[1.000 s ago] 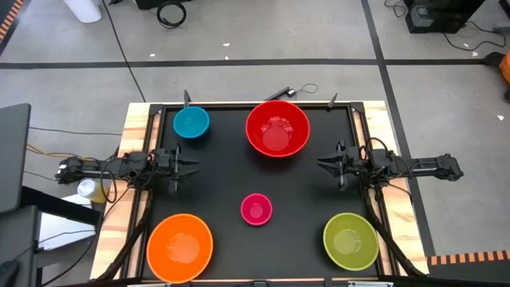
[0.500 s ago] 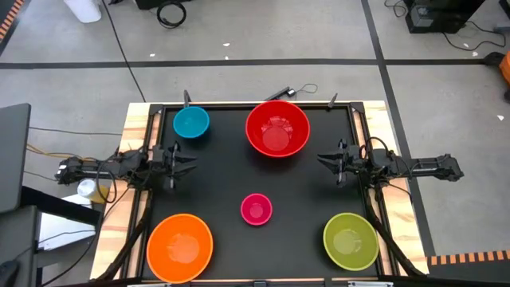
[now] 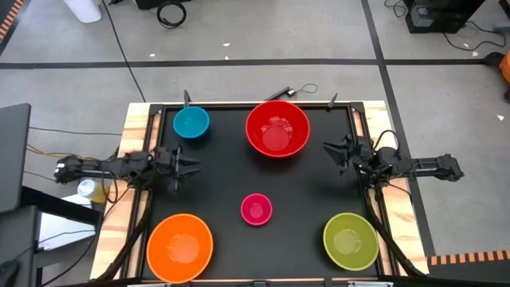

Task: Nest bowls inside each other
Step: Stack the orange bowl on the large red bowl

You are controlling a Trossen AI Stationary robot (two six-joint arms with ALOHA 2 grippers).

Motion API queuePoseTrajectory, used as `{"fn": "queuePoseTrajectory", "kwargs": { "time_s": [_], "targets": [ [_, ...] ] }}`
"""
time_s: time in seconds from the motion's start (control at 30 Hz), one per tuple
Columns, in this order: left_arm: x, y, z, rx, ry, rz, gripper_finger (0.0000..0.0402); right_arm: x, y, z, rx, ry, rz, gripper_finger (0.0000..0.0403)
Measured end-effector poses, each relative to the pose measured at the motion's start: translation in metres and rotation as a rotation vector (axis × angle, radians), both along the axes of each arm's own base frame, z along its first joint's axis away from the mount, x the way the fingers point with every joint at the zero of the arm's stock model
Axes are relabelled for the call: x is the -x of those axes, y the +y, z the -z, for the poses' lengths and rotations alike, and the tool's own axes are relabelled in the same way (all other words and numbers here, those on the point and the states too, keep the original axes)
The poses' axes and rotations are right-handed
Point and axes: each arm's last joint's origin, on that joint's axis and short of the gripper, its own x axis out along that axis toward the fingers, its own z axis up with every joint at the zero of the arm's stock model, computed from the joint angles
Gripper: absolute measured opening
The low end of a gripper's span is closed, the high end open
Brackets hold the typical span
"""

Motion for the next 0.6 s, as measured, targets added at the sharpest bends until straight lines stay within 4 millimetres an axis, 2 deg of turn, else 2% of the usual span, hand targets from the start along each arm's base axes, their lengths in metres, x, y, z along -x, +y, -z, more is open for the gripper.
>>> {"fn": "queuePoseTrajectory", "kwargs": {
  "time_s": [0.1, 0.2, 0.3, 0.47, 0.6],
  "targets": [
    [-0.005, 0.000, 0.002, 0.034, 0.090, -0.004, 0.0142, -0.002, -0.001, 0.002, -0.022, 0.016, 0.024, 0.0087],
    [-0.013, -0.003, -0.023, 0.070, 0.156, 0.036, 0.0142, -0.005, -0.002, 0.006, -0.033, 0.064, 0.027, 0.0087],
    [-0.022, -0.009, -0.050, 0.082, 0.343, 0.068, 0.0142, -0.008, -0.002, 0.013, -0.027, 0.140, 0.043, 0.0087],
    [-0.041, -0.022, -0.080, 0.094, 0.717, 0.100, 0.0142, -0.009, -0.008, 0.018, -0.054, 0.191, 0.268, 0.0087],
    [-0.060, -0.040, -0.088, 0.065, 0.894, 0.189, 0.0142, -0.009, -0.011, 0.021, -0.045, 0.241, 0.413, 0.0087]
  ]
}}
